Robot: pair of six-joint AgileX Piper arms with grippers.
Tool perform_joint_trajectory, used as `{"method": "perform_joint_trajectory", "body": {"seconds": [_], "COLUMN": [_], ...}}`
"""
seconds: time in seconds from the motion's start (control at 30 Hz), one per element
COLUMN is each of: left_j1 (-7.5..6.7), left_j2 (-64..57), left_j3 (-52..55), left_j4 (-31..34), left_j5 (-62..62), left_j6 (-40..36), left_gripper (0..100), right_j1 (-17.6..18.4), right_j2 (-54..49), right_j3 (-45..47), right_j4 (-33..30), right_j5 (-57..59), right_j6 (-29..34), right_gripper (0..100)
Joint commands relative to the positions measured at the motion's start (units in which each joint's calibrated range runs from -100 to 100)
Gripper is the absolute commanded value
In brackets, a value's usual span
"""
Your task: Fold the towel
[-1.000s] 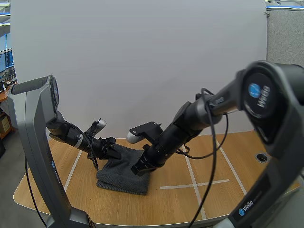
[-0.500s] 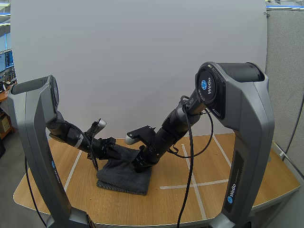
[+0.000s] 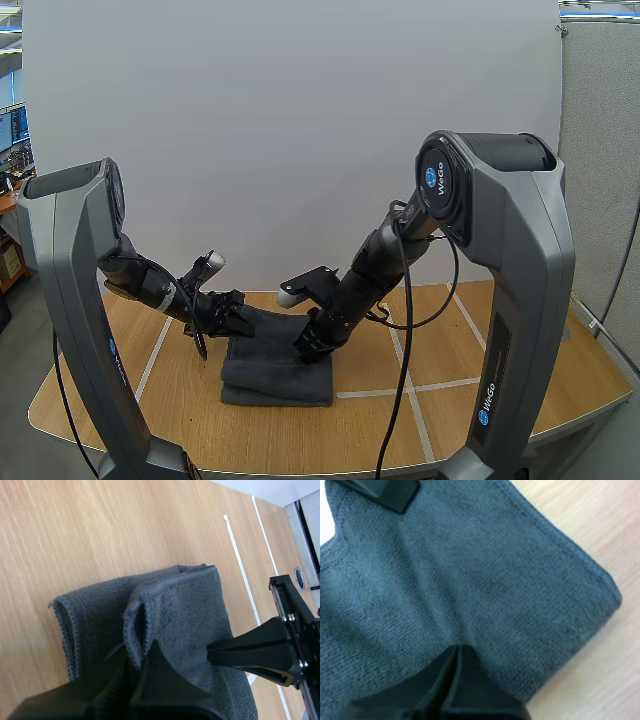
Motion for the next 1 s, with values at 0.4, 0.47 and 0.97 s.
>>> {"method": "perform_joint_trajectory", "body": {"seconds": [0.4,0.47,0.97], "left_j1": [-0.14,-0.07,0.07], "left_j2": [-0.16,-0.28,-16.73], "left_j3": [-0.60,-1.49,-4.31], "left_j4": [0.52,0.52,7.44], "left_j5": [2.65,3.83,6.42], "left_j6": [-0.66,-1.23,-2.07], "left_gripper": [100,100,100], "right_j1": [-0.75,-0.75,-0.75], "right_j2": [0.22,0.22,-4.78], "right_j3": [0.35,0.35,0.35], "right_j4": [-3.84,-3.84,-3.77], "right_j5": [3.25,3.25,4.21], "right_j6": [0.61,0.61,0.74], "right_gripper": [0,0,0]}}
